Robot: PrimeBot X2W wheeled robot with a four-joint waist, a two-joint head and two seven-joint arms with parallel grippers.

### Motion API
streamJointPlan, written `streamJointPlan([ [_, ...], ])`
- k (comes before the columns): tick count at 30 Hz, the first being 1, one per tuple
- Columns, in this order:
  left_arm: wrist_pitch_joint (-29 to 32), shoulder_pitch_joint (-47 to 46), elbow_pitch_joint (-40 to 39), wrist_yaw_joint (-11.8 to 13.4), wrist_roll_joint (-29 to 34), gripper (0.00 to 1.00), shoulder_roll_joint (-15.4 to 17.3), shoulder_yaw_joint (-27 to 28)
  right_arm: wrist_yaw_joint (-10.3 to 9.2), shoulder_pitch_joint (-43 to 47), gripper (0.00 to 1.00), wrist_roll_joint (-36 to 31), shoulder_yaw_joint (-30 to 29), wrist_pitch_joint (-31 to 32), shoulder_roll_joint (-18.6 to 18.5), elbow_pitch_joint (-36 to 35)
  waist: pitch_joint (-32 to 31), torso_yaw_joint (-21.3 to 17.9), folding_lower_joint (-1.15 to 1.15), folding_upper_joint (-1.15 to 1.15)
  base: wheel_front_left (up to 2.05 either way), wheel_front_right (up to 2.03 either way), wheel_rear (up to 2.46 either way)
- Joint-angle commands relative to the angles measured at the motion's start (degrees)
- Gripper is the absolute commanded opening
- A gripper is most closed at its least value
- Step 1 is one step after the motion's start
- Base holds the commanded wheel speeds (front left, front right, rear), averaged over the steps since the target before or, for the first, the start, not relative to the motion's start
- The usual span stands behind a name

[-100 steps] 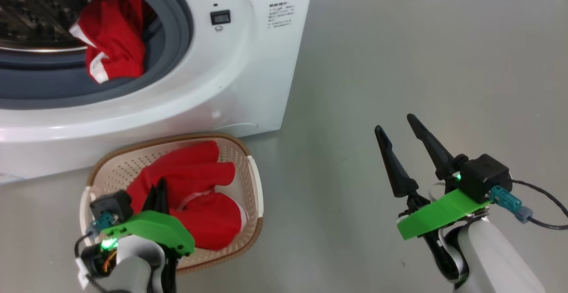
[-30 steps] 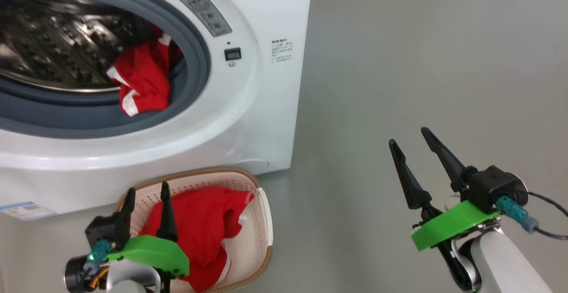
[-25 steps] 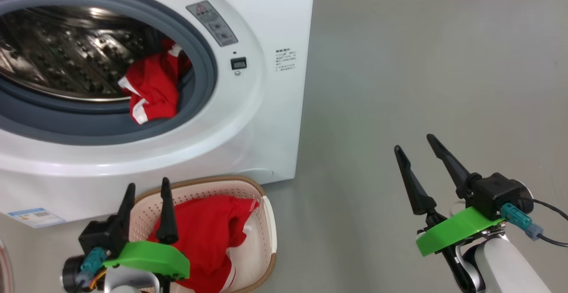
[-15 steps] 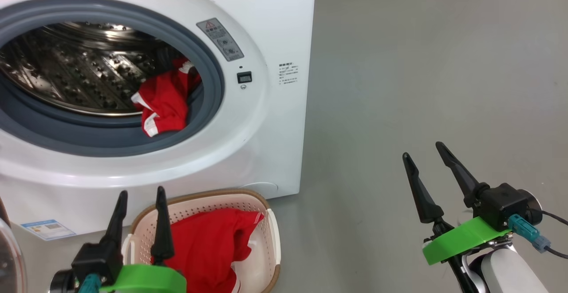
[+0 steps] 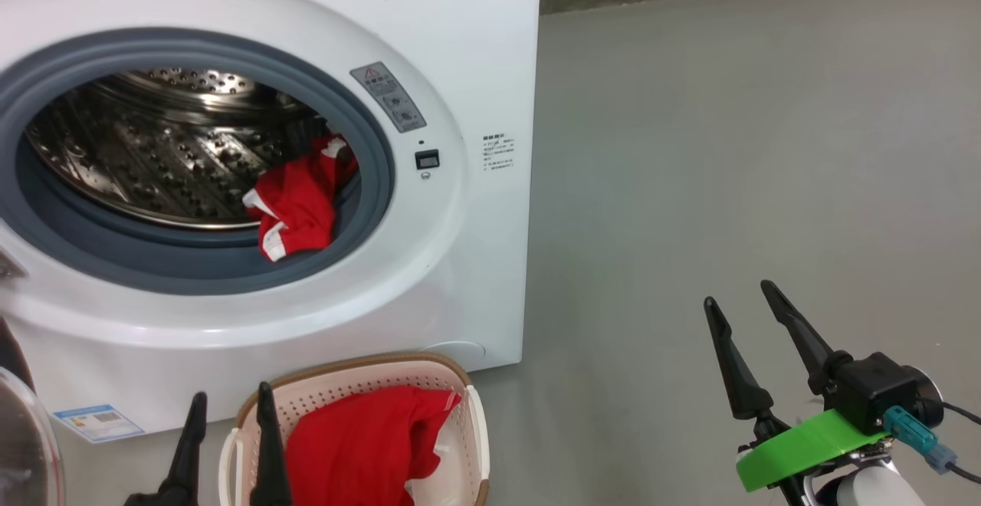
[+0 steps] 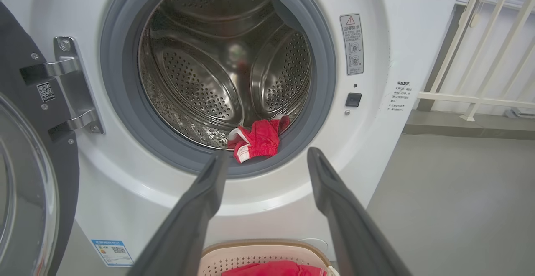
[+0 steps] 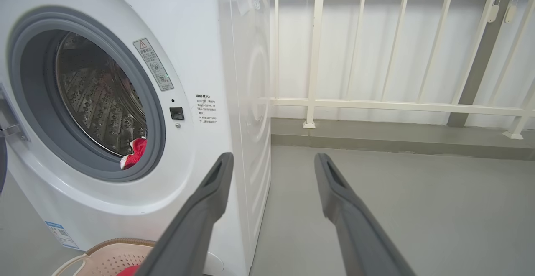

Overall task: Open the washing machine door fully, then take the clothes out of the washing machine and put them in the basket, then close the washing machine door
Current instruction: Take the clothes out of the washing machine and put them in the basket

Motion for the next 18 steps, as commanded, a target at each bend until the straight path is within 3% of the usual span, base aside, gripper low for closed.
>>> streamJointPlan([
  [1, -0.69, -0.28, -2.07, 0.59, -0.67, 1.0, 0.54, 1.95, 0.02, -0.28, 1.0, -0.44, 0.79, -0.36, -0.26, -1.87, -0.54, 0.01, 0.0, 0.0, 0.0, 0.0, 0.0],
  [18, 0.12, 2.9, -4.55, 2.1, -1.59, 1.0, 0.61, 1.77, 0.02, 1.82, 1.0, -1.23, 0.04, -0.36, 0.13, -3.19, -1.77, -0.32, 0.0, 0.0, 0.0, 0.0, 0.0],
])
